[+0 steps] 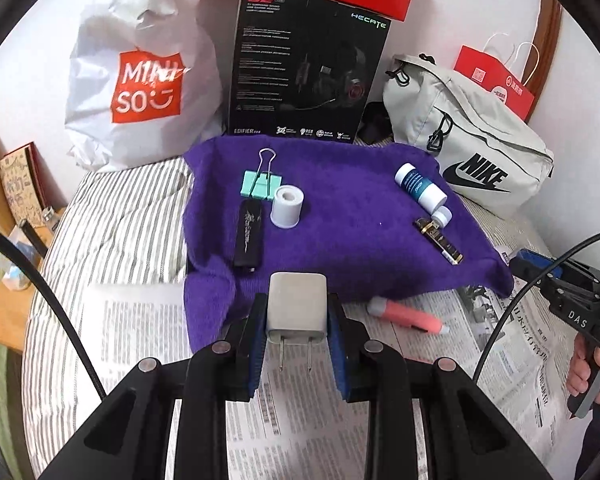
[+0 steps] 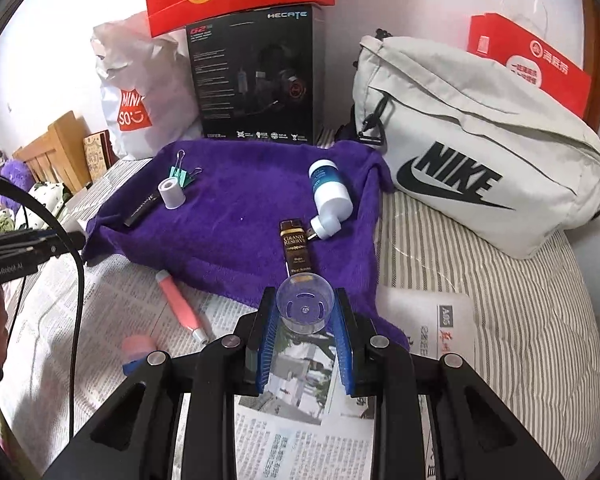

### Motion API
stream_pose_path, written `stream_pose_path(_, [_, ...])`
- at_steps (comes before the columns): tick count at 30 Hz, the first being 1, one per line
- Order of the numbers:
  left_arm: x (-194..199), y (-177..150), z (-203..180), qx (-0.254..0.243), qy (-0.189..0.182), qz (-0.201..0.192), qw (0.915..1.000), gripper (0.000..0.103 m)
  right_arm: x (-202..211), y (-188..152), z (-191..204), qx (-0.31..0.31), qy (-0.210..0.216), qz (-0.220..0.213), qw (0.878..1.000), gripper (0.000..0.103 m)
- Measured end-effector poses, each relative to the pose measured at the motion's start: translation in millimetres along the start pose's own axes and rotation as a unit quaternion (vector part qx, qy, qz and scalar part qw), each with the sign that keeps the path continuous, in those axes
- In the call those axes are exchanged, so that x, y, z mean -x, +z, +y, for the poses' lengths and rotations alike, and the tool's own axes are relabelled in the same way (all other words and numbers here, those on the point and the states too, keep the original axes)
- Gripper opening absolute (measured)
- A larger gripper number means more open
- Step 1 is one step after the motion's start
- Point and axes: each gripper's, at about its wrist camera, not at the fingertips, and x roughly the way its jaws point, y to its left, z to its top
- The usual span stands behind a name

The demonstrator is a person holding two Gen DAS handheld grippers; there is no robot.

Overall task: Organize rigid objects
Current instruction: 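Carry the cup onto the towel and open the right gripper while the left holds the charger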

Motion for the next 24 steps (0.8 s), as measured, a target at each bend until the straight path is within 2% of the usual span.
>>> stream_pose_path(8, [-10,21,11,0.003,0.007,-0.002,1.0000,0.026,-26,19,11,0.012,0.016,0.008,1.000,0.027])
stream_pose_path(14, [-11,25,13,0.003,-0.003,-0.005,1.0000,0.027,-51,44,18,0.005,0.039,0.003,0.999,0.027])
stream_pose_path(19, [-17,27,21,0.013,0.001,0.001,0.9999,0.026,-86,69,17,-0.005,0.020,0.014,1.000,0.027])
stream_pose_path(24, [-20,27,28,0.022,-0.002,0.004,0.9997,0.026,-113,85,21,-0.001,0.024,0.023,0.999,0.027])
